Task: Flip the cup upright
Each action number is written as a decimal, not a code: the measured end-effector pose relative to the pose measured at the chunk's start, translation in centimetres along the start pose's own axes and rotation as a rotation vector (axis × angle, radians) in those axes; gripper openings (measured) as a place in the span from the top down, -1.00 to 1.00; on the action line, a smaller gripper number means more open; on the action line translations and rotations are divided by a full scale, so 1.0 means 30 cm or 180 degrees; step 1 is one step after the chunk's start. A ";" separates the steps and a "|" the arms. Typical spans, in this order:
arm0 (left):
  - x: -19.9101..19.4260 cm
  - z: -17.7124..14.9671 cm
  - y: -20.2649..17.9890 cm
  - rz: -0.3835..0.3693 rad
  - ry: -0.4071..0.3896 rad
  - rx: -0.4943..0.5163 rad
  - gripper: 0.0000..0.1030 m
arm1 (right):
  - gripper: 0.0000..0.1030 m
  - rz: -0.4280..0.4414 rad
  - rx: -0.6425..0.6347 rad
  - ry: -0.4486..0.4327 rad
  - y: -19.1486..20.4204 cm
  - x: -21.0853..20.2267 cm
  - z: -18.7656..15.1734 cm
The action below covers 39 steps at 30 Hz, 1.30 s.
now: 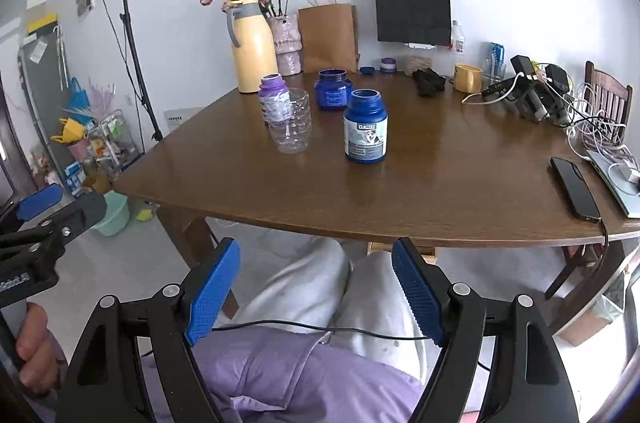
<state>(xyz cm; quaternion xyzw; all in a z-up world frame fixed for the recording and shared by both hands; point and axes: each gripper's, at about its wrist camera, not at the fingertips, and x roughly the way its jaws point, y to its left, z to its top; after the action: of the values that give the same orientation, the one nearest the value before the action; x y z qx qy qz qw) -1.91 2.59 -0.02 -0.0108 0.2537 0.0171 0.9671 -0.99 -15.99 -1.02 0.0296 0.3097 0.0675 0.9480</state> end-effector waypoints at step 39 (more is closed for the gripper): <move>0.009 -0.008 -0.016 -0.0005 0.0034 0.0026 -1.00 | -0.58 -0.0068 0.0050 -0.0012 -0.047 -0.004 -0.003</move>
<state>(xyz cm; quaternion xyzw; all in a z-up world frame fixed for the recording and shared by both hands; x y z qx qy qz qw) -1.78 2.10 -0.35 -0.0072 0.2590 0.0153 0.9657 -1.00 -17.39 -1.16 0.0339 0.3087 0.0549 0.9490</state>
